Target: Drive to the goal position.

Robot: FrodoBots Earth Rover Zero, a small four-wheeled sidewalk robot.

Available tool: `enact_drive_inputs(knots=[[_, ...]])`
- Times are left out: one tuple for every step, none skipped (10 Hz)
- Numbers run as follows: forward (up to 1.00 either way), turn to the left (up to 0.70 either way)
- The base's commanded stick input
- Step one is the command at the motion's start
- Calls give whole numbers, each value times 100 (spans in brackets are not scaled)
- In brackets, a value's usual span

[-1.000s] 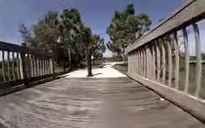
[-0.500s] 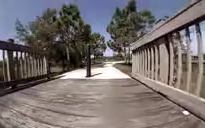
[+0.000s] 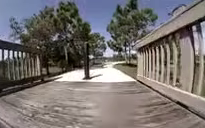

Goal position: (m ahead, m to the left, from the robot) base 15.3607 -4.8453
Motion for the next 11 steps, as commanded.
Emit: enact_drive_inputs(knots=[[85,0],[85,0],[85,0],[85,0],[85,0],[85,0],[85,0],[85,0],[85,0],[85,0],[85,0]])
